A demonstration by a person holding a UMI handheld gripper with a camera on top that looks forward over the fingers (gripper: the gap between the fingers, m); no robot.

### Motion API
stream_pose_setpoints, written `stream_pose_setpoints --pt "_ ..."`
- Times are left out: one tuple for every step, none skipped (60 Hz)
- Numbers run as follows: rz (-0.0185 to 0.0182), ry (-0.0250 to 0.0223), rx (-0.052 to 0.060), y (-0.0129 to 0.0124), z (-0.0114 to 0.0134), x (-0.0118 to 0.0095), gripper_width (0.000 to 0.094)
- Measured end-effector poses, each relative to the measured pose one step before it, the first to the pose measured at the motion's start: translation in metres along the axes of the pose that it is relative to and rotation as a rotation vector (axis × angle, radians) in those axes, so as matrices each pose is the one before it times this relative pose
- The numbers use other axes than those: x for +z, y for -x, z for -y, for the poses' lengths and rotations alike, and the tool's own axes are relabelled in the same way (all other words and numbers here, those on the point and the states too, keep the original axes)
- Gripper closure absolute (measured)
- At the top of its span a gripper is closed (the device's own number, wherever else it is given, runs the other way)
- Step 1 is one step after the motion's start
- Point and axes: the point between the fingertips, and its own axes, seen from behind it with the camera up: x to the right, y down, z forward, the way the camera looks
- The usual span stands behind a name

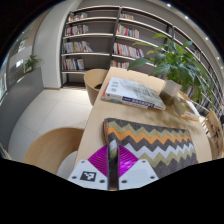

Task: Fold towel

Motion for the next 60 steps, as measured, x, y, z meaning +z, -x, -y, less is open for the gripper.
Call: stream_pose_setpoints --pt "-0.00257 -0.0028 -0.0123 -0.0009 -0.00082 -0.00214 0.085" --pt "0.0085 0.00093 -0.0097 0.00091 -0.00004 -0.0002 0.0851" --pt "0.00765 0.00633 0.0012 -0.00199 0.0004 0.00077 0.0862" --pt "0.00687 0.00495 0.0072 -0.00046 0.00032 -0.00029 0.0873" --pt "0.01079 0.00827 0.0136 0.00024 -0.00007 -0.00054 0.0876" --pt "0.01247 0.00912 0.0147 0.00005 0.00006 -0.00099 0.0884" --pt "0.01376 0.00599 0.0136 0.00012 0.00132 -0.00168 0.0888" --pt "0.01466 0.00114 0.0124 -0.00036 0.00277 -0.00279 0.0888" --pt "0.01294 -0.00353 0.0098 0.00098 0.00279 -0.00446 0.0888" --pt "0.00201 -0.01027 0.0114 0.00096 0.00517 -0.00471 0.0887" --pt "0.00356 -0.01288 0.0083 -0.00842 0.00736 -0.00503 0.0887" --pt "-0.0048 -0.01498 0.0077 -0.00747 0.0075 -0.00568 0.0887" --pt "-0.00838 -0.01433 0.0042 -0.00885 0.00774 -0.00618 0.0887" --pt "-0.0097 -0.01239 0.0034 -0.00943 0.00737 -0.00638 0.0888" --pt "-0.01353 -0.01205 0.0045 -0.00838 0.00702 -0.00742 0.0888" --pt "-0.00975 -0.01242 0.0053 -0.01047 0.00738 -0.00606 0.0888" --pt "-0.00907 -0.01543 0.0057 -0.01074 0.00802 -0.0066 0.0888" --pt "-0.00922 -0.01739 0.006 -0.01146 0.00801 -0.00609 0.0888" --pt "-0.0095 -0.01477 0.0063 -0.01145 0.0099 -0.00504 0.0888" --pt "-0.01013 -0.01269 0.0041 -0.01095 0.00372 -0.00497 0.0888" --pt "-0.01152 -0.00938 0.0048 -0.01222 0.00451 -0.00356 0.0888" --pt "-0.01079 -0.00718 0.0049 -0.01267 0.00365 -0.00312 0.0888" --pt "-0.00902 -0.00693 0.0044 -0.01255 0.00377 -0.00273 0.0889" --pt "-0.00843 -0.0076 0.0044 -0.01317 0.00432 -0.0016 0.0889" --pt "-0.00798 -0.00681 0.0035 -0.01233 0.00202 -0.00116 0.0889" --pt "-0.00872 -0.00497 0.0033 -0.01238 0.00108 0.00035 0.0889" --pt "-0.00932 -0.00116 0.003 -0.0124 0.00047 -0.00097 0.0889" --pt "-0.00421 0.00106 0.0053 -0.01181 -0.00037 0.00426 0.0889" --pt "-0.0018 0.00192 0.0099 -0.01002 -0.00218 0.00318 0.0889" --pt "0.00239 0.00426 0.012 -0.00864 -0.00346 0.00319 0.088" --pt "0.00611 0.0057 0.0113 -0.00723 -0.00403 0.00368 0.0872" --pt "0.00619 0.00567 0.0094 -0.00529 -0.00603 0.00186 0.0862" --pt "0.00919 0.00768 0.0059 -0.00574 -0.00523 0.00408 0.0849" --pt "0.00848 0.00983 0.0038 -0.00564 -0.00567 0.00493 0.0841" --pt "0.00526 0.01431 0.0028 -0.0062 -0.00716 0.00515 0.0841" --pt "-0.00008 0.01651 -0.0006 -0.00459 -0.0126 0.00644 0.0842" --pt "0.00295 0.02064 -0.005 -0.00638 -0.00597 0.00441 0.0836" --pt "0.00035 0.01756 -0.0113 -0.00508 -0.00384 0.00346 0.0821" --pt "-0.00201 0.01455 -0.0151 -0.00532 -0.00641 0.00515 0.0793" --pt "-0.00419 0.01625 -0.0158 -0.00462 -0.00642 0.00466 0.0722" --pt "-0.00293 0.02035 -0.0141 -0.00411 -0.00991 0.00567 0.0664" --pt "-0.00543 0.02173 -0.013 -0.00368 -0.00444 0.00111 0.0589" --pt "-0.00401 0.01163 -0.0131 -0.00359 -0.01042 0.00511 0.0526" --pt "-0.00567 0.00666 -0.014 -0.00307 -0.00298 0.0008 0.0465" --pt "-0.00163 0.00275 -0.016 -0.00014 -0.00141 -0.00328 0.0452" --pt "0.00293 0.00159 -0.0153 -0.00041 -0.00169 -0.00119 0.0423" --pt "0.00501 0.00103 -0.0137 -0.00009 -0.00118 -0.00199 0.0392" --pt "0.00601 -0.00151 -0.0112 0.00025 -0.00034 -0.00254 0.036" --pt "0.0059 -0.00449 -0.0095 0.00032 0.00054 -0.00318 0.0325" --pt "0.0064 -0.00615 -0.0084 -0.00109 0.00048 -0.00068 0.0293" --pt "0.00774 -0.0053 -0.0057 0.00068 0.00126 -0.00473 0.0269" --pt "0.0087 -0.00682 -0.0025 0.00069 0.00188 -0.00544 0.0255" --pt "0.00869 -0.01002 -0.0001 0.00074 0.00307 -0.00595 0.0246" --pt "0.00703 -0.01345 0.0019 0.00014 0.00394 -0.00611 0.0243" --pt "0.00371 -0.01246 0.003 -0.00027 0.00694 -0.00779 0.024" --pt "0.00245 -0.01512 0.0043 -0.00081 0.0023 -0.0063 0.0238" --pt "0.00119 -0.00988 0.0045 -0.00153 0.00385 -0.00822 0.0235" --pt "-0.00119 -0.01023 0.0056 -0.00195 0.00464 -0.00778 0.0234" --pt "-0.00171 -0.01116 0.0032 -0.00206 0.00531 -0.00883 0.023" --pt "-0.00097 -0.01185 0.0011 -0.00171 0.00552 -0.00864 0.0228"
